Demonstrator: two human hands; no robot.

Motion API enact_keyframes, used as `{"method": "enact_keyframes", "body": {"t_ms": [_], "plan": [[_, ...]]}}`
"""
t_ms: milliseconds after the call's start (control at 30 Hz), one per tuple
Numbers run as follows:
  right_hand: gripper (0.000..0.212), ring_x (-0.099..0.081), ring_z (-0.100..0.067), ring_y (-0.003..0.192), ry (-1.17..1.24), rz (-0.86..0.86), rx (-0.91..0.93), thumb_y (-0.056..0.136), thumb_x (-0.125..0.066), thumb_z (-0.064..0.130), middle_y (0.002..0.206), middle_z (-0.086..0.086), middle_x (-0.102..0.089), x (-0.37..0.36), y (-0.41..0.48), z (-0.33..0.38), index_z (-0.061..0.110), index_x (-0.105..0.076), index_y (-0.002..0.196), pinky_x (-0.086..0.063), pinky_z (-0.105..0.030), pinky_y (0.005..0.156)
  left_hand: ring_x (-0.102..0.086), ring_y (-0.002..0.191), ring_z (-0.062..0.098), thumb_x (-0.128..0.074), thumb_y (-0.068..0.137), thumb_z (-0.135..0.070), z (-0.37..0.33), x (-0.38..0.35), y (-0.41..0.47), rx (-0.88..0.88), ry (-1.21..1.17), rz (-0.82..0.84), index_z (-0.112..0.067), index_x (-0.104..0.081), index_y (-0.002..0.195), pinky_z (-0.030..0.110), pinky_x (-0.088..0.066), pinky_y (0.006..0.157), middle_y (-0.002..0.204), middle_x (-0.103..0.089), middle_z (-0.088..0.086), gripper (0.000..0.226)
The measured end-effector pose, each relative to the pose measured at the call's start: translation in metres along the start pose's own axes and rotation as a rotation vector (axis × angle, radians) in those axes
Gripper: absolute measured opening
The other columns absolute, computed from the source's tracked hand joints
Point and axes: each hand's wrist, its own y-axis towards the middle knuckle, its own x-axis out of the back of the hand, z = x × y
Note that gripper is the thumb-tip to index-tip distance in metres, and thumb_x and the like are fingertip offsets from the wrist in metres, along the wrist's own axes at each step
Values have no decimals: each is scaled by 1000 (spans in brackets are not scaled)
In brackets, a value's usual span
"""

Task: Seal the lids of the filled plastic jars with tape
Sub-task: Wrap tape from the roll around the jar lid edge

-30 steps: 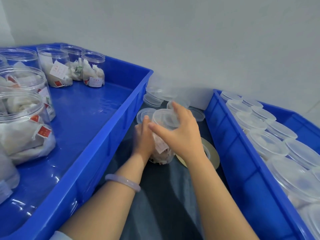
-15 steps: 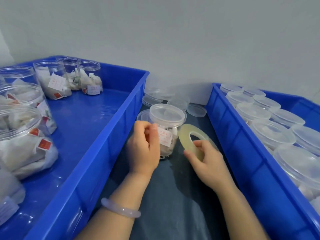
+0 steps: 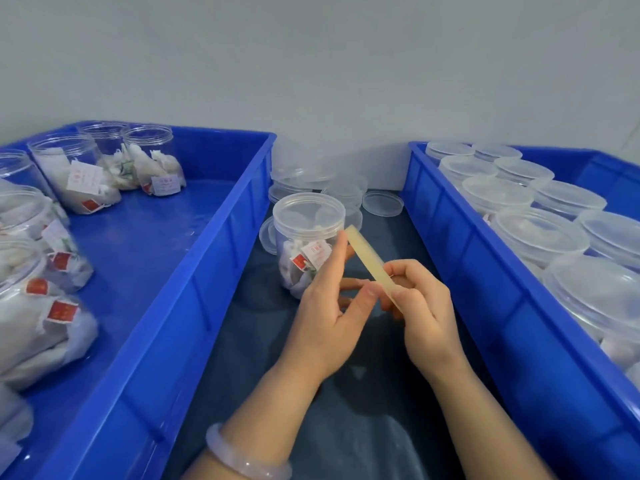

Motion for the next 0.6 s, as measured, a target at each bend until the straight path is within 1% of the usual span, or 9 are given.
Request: {"method": "enact_keyframes", "body": {"t_ms": [67, 133, 200, 267, 367, 467, 500, 533, 600], "plan": [[26, -59, -1, 65, 70, 36, 8, 70, -40, 14, 72, 12, -66, -2, -1, 0, 17, -61, 85, -43, -12, 56, -56, 111, -4, -57, 87, -32, -2, 1, 1, 2, -23, -1, -37, -19, 147, 12, -51, 76, 140, -47, -6, 72], [30, -61, 2, 71, 119, 43, 3, 69, -39, 12, 77, 15, -68, -4, -1, -1, 20, -61, 87, -45, -11, 60, -55, 115, 0, -57, 87, -32, -2, 2, 1, -73, 72, -79, -37, -29, 143, 21, -54, 82, 138, -50, -6, 63], [35, -62, 3, 77, 136, 53, 2, 68, -39, 12, 83, 17, -70, -6, -1, -2, 24, -61, 91, -46, -12, 64, -55, 119, 6, -57, 88, -25, -2, 3, 0, -193, 180, -181, -33, -39, 136, 30, -54, 90, 138, -52, -3, 51], [40, -64, 2, 84, 150, 72, -1, 68, -40, 10, 89, 20, -70, -7, 0, -3, 28, -60, 97, -47, -11, 68, -54, 121, 9, -55, 90, -20, -2, 5, 1, -235, 227, -217, -30, -43, 132, 26, -51, 93, 133, -53, -6, 45], [42, -65, 1, 90, 150, 113, 13, 69, -42, 8, 95, 21, -70, -7, 0, -2, 29, -61, 100, -47, -10, 69, -54, 113, -1, -52, 89, -18, -7, 9, 2, -161, 161, -129, -28, -39, 135, 12, -48, 86, 124, -53, -15, 49], [23, -64, 4, 80, 65, 68, 38, 76, -49, 16, 85, 20, -70, -9, -2, -2, 23, -63, 92, -45, -8, 66, -57, 110, 5, -58, 83, -18, -9, 13, 2, -109, 80, -49, -28, -33, 139, 19, -51, 85, 118, -55, -17, 62], [16, -64, 3, 77, 18, 35, 41, 78, -51, 22, 82, 20, -69, -9, -3, -3, 23, -63, 88, -46, -10, 65, -58, 109, 7, -61, 81, -18, -10, 13, 2, -92, 44, -45, -28, -35, 138, 21, -52, 84, 117, -57, -15, 63], [12, -65, 0, 76, -40, 2, 38, 80, -53, 30, 81, 18, -69, -9, -4, -4, 25, -62, 86, -48, -15, 66, -60, 107, 7, -63, 78, -18, -11, 14, 1, -77, 7, -57, -28, -39, 135, 21, -53, 83, 115, -59, -13, 63], [18, -66, -7, 77, -154, -39, 17, 79, -55, 45, 80, 11, -69, -9, -4, -7, 29, -60, 83, -53, -32, 71, -62, 103, 7, -69, 76, -14, -11, 14, 1, -50, -34, -96, -26, -46, 130, 20, -54, 79, 113, -62, -10, 60]]}}
